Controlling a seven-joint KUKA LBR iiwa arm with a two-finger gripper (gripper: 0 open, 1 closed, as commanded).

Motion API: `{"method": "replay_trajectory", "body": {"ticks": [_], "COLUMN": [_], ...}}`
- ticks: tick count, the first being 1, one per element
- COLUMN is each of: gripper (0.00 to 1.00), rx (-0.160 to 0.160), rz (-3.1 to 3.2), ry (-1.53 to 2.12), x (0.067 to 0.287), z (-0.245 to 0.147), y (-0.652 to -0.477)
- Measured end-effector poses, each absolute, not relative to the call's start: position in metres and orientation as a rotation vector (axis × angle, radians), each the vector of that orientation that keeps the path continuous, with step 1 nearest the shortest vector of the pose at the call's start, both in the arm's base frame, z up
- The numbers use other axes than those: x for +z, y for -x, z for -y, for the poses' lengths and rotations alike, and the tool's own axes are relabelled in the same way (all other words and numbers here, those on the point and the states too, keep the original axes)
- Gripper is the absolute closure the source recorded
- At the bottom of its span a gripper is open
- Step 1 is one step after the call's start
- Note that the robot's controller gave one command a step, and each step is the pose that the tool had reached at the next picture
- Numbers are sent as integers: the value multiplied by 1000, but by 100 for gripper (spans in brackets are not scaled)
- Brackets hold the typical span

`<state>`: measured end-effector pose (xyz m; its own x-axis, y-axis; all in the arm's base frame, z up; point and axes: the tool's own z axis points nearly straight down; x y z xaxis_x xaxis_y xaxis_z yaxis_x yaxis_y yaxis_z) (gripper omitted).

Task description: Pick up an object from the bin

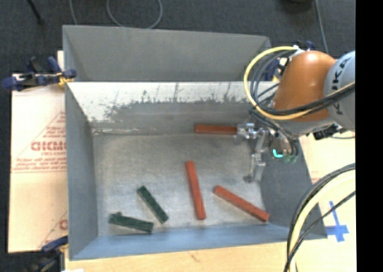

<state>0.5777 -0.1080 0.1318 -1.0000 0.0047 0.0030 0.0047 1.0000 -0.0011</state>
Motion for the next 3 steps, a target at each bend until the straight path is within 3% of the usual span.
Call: {"method": "replay_trajectory", "body": {"ticks": [1, 2, 3], "gripper": [0, 0, 0], "rx": [-2, 0, -2], "rz": [3132, 3136, 3087], "ry": [-240, -318, -559], "x": [69, 157, 74], "z": [29, -6, -38], "y": [-567, -545, -492]}}
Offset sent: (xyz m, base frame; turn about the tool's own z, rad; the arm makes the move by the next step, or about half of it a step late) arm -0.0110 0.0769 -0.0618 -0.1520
